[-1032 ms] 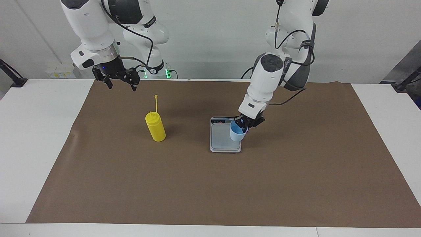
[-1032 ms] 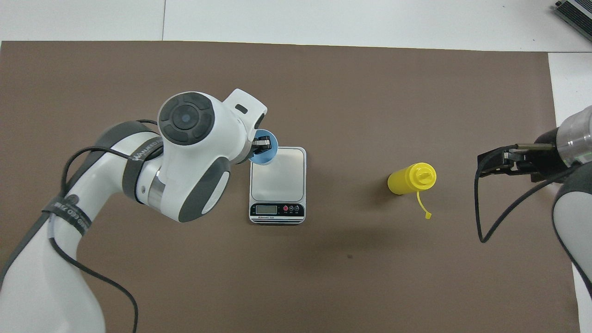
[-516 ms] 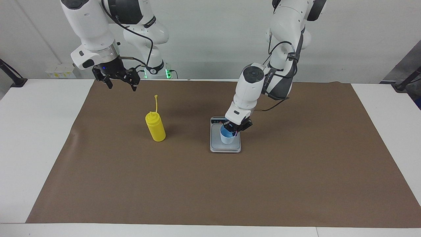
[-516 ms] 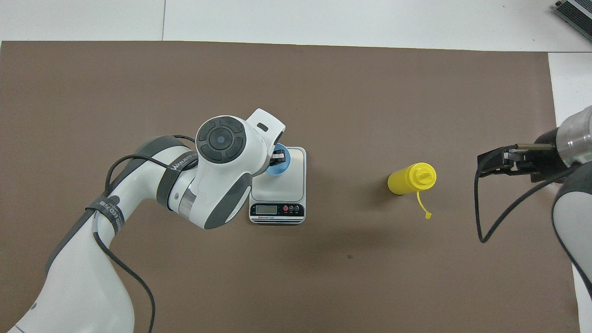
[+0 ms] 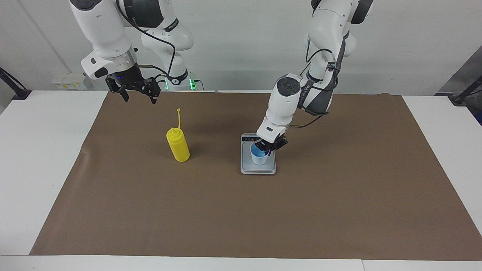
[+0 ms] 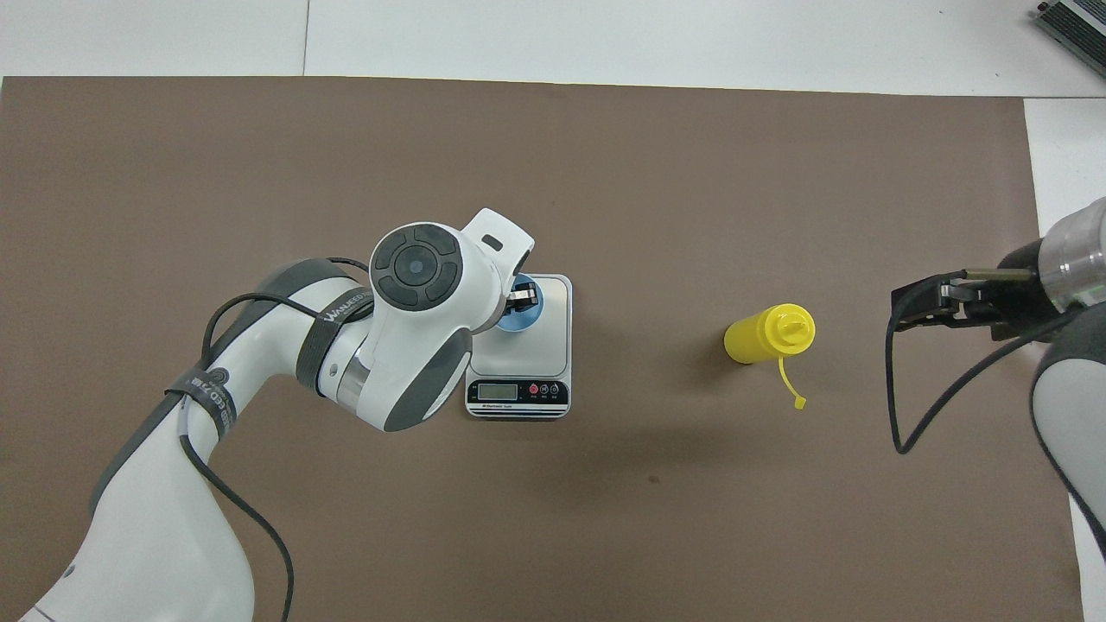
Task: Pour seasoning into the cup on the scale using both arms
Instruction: 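Open the left gripper and withdraw it from the cup, then reach the right gripper to the yellow bottle and grasp it, then lift the yellow bottle with the right gripper over the blue cup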
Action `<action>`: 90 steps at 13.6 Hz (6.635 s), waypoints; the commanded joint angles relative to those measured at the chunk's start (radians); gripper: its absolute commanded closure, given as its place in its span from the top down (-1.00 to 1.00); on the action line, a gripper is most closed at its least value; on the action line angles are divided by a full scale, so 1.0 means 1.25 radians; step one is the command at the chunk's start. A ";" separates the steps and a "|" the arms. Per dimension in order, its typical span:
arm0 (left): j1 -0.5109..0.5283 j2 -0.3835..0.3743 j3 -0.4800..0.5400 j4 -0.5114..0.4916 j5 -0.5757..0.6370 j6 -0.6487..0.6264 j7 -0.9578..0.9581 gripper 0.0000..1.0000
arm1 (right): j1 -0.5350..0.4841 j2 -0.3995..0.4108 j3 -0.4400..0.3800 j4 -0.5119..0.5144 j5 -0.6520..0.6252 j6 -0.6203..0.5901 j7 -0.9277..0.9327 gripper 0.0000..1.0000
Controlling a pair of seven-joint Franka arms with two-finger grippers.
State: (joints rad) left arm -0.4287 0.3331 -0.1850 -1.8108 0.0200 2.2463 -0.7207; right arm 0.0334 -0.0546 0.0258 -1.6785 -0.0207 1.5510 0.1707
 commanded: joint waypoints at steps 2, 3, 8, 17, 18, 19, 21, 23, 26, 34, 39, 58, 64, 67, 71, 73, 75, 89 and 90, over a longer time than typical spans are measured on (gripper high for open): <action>0.010 -0.058 0.020 0.007 0.018 -0.039 -0.008 1.00 | -0.002 -0.018 0.003 -0.017 0.015 -0.005 -0.003 1.00; 0.038 -0.077 0.019 0.016 0.026 -0.066 0.009 1.00 | -0.002 -0.015 0.004 -0.011 0.015 -0.004 0.000 1.00; 0.154 -0.155 0.015 0.051 0.026 -0.181 0.224 1.00 | 0.001 -0.016 0.009 -0.010 0.015 0.001 -0.124 1.00; 0.332 -0.279 0.024 0.065 -0.014 -0.370 0.574 1.00 | -0.044 -0.042 0.005 -0.084 0.116 0.082 -0.540 1.00; 0.337 -0.278 0.025 0.095 -0.012 -0.411 0.581 1.00 | -0.063 -0.063 0.003 -0.140 0.150 0.136 -0.622 1.00; 0.338 -0.276 0.022 0.128 -0.012 -0.447 0.588 1.00 | -0.089 -0.085 0.003 -0.196 0.189 0.183 -0.698 1.00; 0.361 -0.279 0.022 0.128 -0.012 -0.461 0.600 1.00 | -0.125 -0.093 0.001 -0.251 0.263 0.244 -0.833 1.00; 0.369 -0.320 0.023 0.049 -0.012 -0.434 0.639 1.00 | -0.149 -0.083 0.001 -0.293 0.324 0.301 -0.973 1.00; 0.369 -0.324 0.025 0.050 -0.012 -0.441 0.633 1.00 | -0.169 -0.085 0.000 -0.327 0.363 0.316 -1.060 1.00; 0.369 -0.330 0.025 0.051 -0.012 -0.437 0.633 1.00 | -0.227 -0.016 0.000 -0.468 0.614 0.429 -1.540 1.00; 0.369 -0.330 0.025 0.051 -0.012 -0.437 0.633 1.00 | -0.216 -0.013 0.000 -0.571 0.756 0.527 -1.713 1.00; 0.374 -0.336 0.025 0.045 -0.022 -0.448 0.632 1.00 | 0.001 0.006 0.003 -0.628 0.896 0.764 -1.638 1.00; 0.374 -0.334 0.025 0.076 -0.023 -0.463 0.631 1.00 | 0.048 0.036 0.003 -0.582 0.893 0.806 -1.606 -0.78; 0.374 -0.331 0.025 0.110 -0.023 -0.495 0.631 1.00 | 0.095 0.050 0.001 -0.559 0.873 0.813 -1.513 -1.00; 0.374 -0.335 0.025 0.098 -0.023 -0.483 0.631 1.00 | 0.125 0.051 0.000 -0.524 0.750 0.821 -1.375 -1.00; 0.372 -0.335 0.025 0.098 -0.023 -0.486 0.632 1.00 | 0.125 0.051 0.000 -0.485 0.600 0.782 -1.248 -1.00; 0.374 -0.335 0.025 0.098 -0.023 -0.490 0.632 1.00 | 0.132 0.051 0.003 -0.438 0.419 0.728 -1.124 -1.00; 0.374 -0.335 0.025 0.098 -0.023 -0.490 0.632 1.00 | 0.341 0.144 0.010 -0.134 -0.237 0.342 -0.624 -1.00; 0.374 -0.335 0.025 0.098 -0.023 -0.490 0.632 1.00 | 0.362 0.154 0.010 -0.124 -0.256 0.324 -0.588 -1.00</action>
State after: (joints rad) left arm 0.0198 -0.0737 -0.1471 -1.6815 0.0083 1.6488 0.0532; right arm 0.4467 0.1076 0.0345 -1.8835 -0.2752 2.0112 -0.6318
